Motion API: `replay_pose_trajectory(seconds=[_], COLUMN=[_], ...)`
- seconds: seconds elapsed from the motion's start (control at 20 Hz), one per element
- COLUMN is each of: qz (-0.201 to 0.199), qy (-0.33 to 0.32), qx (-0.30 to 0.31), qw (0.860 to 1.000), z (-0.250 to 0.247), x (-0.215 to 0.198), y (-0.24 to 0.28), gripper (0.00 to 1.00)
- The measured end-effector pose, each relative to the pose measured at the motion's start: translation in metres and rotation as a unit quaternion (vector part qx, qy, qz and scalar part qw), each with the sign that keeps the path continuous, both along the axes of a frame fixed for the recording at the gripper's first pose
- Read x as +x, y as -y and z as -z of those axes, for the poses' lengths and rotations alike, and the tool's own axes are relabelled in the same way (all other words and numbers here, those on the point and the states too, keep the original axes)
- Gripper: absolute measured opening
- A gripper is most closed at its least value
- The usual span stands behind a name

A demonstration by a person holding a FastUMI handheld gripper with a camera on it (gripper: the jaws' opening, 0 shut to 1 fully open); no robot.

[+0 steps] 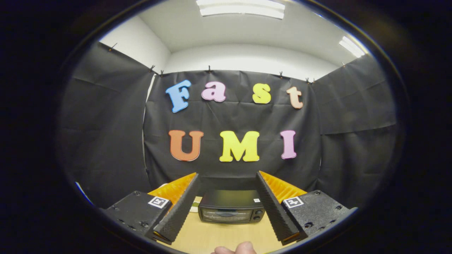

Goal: Open the toaster oven, put the food inside, and close the toaster oven door.

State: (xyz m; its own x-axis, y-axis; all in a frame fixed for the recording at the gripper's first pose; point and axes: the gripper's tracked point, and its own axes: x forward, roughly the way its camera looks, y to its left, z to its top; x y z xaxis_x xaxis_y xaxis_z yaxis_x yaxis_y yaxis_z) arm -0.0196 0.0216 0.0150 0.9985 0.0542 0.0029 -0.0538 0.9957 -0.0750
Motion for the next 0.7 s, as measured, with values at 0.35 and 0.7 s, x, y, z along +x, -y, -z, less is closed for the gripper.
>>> replay_pose_trajectory(seconds=[0.35,0.7], qz=[-0.021,-0.017], qy=[-0.009,-0.019], qx=[0.021,0.019], qw=[1.000,0.999], z=[0.012,0.039], x=[0.009,0.061], y=[-0.004,0.012], gripper=[1.00,1.00])
